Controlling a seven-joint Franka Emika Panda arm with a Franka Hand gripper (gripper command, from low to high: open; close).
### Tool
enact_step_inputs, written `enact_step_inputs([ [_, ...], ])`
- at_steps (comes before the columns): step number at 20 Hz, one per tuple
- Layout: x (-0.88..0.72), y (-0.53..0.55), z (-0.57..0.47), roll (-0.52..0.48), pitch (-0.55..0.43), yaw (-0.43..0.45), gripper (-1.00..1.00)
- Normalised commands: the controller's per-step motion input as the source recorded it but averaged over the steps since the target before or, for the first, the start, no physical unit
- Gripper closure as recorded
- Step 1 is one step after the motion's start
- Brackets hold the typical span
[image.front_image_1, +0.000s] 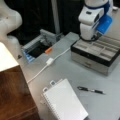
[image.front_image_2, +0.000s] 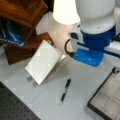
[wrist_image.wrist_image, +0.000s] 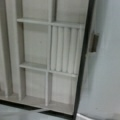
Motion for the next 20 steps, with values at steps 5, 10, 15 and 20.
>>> enact_step_inputs([
  [5, 0.09, -0.44, -0.02, -0.228, 0.140, 0.077, -1.00],
  [10, 0.09, -0.39, -0.02, -0.123, 0.105, 0.122, -1.00],
  [15, 0.02, -0.22, -0.01, -0.211, 0.100, 0.167, -1.00],
  [20, 0.02, -0.10, -0.05, -0.167, 0.044, 0.159, -1.00],
])
